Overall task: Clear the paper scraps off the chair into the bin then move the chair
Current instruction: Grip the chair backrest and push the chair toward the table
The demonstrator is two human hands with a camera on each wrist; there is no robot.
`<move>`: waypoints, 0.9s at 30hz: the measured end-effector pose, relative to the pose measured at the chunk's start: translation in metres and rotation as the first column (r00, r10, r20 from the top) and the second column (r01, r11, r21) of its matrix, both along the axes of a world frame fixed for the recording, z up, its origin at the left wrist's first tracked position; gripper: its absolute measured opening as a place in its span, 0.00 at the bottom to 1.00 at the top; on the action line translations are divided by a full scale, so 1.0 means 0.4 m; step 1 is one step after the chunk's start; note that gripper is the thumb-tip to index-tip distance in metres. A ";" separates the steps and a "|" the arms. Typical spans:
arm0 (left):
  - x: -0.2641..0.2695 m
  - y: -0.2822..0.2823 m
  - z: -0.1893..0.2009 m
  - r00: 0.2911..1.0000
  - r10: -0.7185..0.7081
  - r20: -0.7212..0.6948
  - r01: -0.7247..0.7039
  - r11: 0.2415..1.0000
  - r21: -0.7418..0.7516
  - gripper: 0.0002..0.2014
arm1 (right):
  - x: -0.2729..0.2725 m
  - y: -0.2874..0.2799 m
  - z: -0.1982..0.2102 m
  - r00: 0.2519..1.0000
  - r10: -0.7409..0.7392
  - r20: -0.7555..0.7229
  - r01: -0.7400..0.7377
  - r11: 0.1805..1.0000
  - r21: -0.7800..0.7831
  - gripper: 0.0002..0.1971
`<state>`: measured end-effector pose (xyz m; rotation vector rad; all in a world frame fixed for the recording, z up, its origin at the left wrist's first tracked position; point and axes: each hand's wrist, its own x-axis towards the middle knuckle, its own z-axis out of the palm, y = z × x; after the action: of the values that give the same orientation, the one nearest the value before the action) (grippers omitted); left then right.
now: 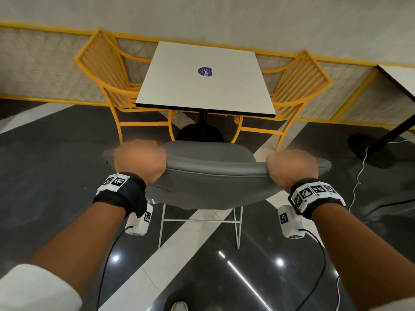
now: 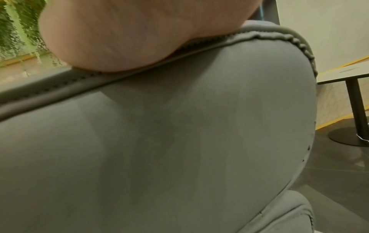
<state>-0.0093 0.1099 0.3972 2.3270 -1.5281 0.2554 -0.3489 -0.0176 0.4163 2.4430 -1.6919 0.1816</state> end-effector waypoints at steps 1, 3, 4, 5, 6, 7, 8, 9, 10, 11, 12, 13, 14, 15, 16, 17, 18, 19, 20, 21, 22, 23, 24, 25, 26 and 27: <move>0.009 -0.019 -0.002 1.000 0.004 0.001 -0.004 1.000 0.001 0.17 | 0.008 -0.017 0.000 1.000 0.002 0.004 -0.002 1.000 -0.002 0.25; 0.022 -0.053 -0.004 1.000 0.007 0.006 -0.007 1.000 0.002 0.17 | 0.021 -0.050 0.000 1.000 -0.005 0.003 0.005 1.000 -0.002 0.25; 0.030 -0.072 -0.005 1.000 0.009 0.011 -0.009 1.000 0.000 0.18 | 0.028 -0.069 -0.001 1.000 -0.008 0.001 0.008 1.000 -0.002 0.24; 0.037 -0.090 -0.007 1.000 0.013 0.014 -0.013 1.000 -0.001 0.18 | 0.035 -0.088 -0.004 1.000 -0.009 0.004 0.009 1.000 -0.003 0.24; 0.045 -0.108 -0.008 1.000 0.016 0.016 -0.016 1.000 -0.001 0.18 | 0.043 -0.107 -0.006 1.000 -0.007 0.008 0.007 1.000 -0.001 0.24; 0.052 -0.126 -0.009 1.000 0.019 0.015 -0.019 1.000 0.001 0.18 | 0.050 -0.127 -0.008 1.000 -0.004 0.011 0.004 1.000 0.002 0.24; 0.058 -0.145 -0.010 1.000 0.021 0.016 -0.021 1.000 0.002 0.17 | 0.057 -0.147 -0.010 1.000 -0.004 0.010 0.004 1.000 0.002 0.24; 0.063 -0.164 -0.010 1.000 0.024 0.017 -0.024 1.000 0.007 0.17 | 0.063 -0.167 -0.009 1.000 -0.004 0.009 0.004 1.000 0.001 0.24; 0.068 -0.181 -0.011 0.999 0.027 0.017 -0.027 1.000 0.012 0.17 | 0.068 -0.186 -0.009 1.000 -0.002 0.008 0.002 1.000 0.004 0.25; 0.072 -0.197 -0.011 0.999 0.032 0.017 -0.032 0.999 0.013 0.17 | 0.072 -0.205 -0.009 1.000 0.002 0.009 -0.003 1.000 0.007 0.25; 0.076 -0.215 -0.011 0.999 0.034 0.019 -0.034 0.999 0.013 0.17 | 0.076 -0.225 -0.008 1.000 0.005 0.010 -0.005 1.000 0.008 0.25; 0.081 -0.233 -0.011 0.999 0.035 0.020 -0.035 0.999 0.013 0.17 | 0.080 -0.244 -0.008 1.000 0.004 0.010 -0.004 1.000 0.005 0.25; 0.087 -0.250 -0.011 0.999 0.037 0.020 -0.037 0.999 0.012 0.17 | 0.086 -0.263 -0.007 1.000 0.001 0.007 -0.001 1.000 0.002 0.25; 0.095 -0.267 -0.012 0.999 0.040 0.014 -0.040 0.999 0.009 0.17 | 0.094 -0.282 -0.008 1.000 0.000 0.003 0.000 1.000 -0.001 0.25; 0.102 -0.283 -0.012 0.999 0.040 0.007 -0.040 0.999 0.002 0.17 | 0.102 -0.299 -0.008 1.000 0.000 -0.003 0.000 1.000 -0.006 0.25; 0.108 -0.300 -0.012 0.999 0.037 -0.001 -0.037 0.999 -0.004 0.17 | 0.109 -0.316 -0.009 1.000 0.002 -0.008 -0.002 1.000 -0.013 0.25; 0.115 -0.318 -0.011 0.999 0.031 -0.005 -0.032 0.999 -0.010 0.17 | 0.116 -0.334 -0.009 1.000 0.006 -0.009 -0.006 1.000 -0.018 0.24; 0.122 -0.334 -0.011 1.000 0.028 -0.009 -0.028 1.000 -0.014 0.17 | 0.124 -0.351 -0.008 1.000 0.009 -0.007 -0.009 1.000 -0.019 0.24; 0.129 -0.350 -0.010 1.000 0.027 -0.011 -0.027 0.999 -0.017 0.18 | 0.132 -0.368 -0.006 1.000 0.009 -0.004 -0.009 1.000 -0.014 0.24; 0.136 -0.366 -0.009 1.000 0.028 -0.011 -0.029 0.999 -0.018 0.18 | 0.139 -0.384 -0.004 1.000 0.009 -0.001 -0.009 1.000 -0.010 0.24; 0.142 -0.382 -0.008 1.000 0.030 -0.007 -0.030 0.999 -0.018 0.18 | 0.147 -0.399 -0.003 1.000 0.009 0.001 -0.009 1.000 -0.008 0.24; 0.149 -0.396 -0.007 1.000 0.031 -0.002 -0.031 0.999 -0.018 0.18 | 0.157 -0.413 -0.002 1.000 0.010 0.001 -0.010 1.000 -0.006 0.24; 0.157 -0.410 -0.008 1.000 0.031 0.005 -0.031 0.999 -0.023 0.18 | 0.165 -0.427 -0.002 1.000 0.009 -0.003 -0.009 1.000 -0.001 0.24; 0.164 -0.424 -0.008 1.000 0.031 0.008 -0.030 0.999 -0.032 0.18 | 0.174 -0.441 -0.001 1.000 0.006 -0.007 -0.006 1.000 0.008 0.24; 0.172 -0.437 -0.008 1.000 0.030 0.008 -0.030 0.999 -0.041 0.18 | 0.183 -0.453 0.000 1.000 0.004 -0.005 -0.003 1.000 0.018 0.24; 0.180 -0.449 -0.011 1.000 0.031 0.006 -0.030 0.998 -0.049 0.18 | 0.190 -0.465 0.001 1.000 0.001 -0.001 -0.001 1.000 0.026 0.25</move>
<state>0.0626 -0.0699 0.3930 2.3153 -1.4737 0.3059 -0.2728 -0.2034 0.4166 2.4626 -1.7032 0.1594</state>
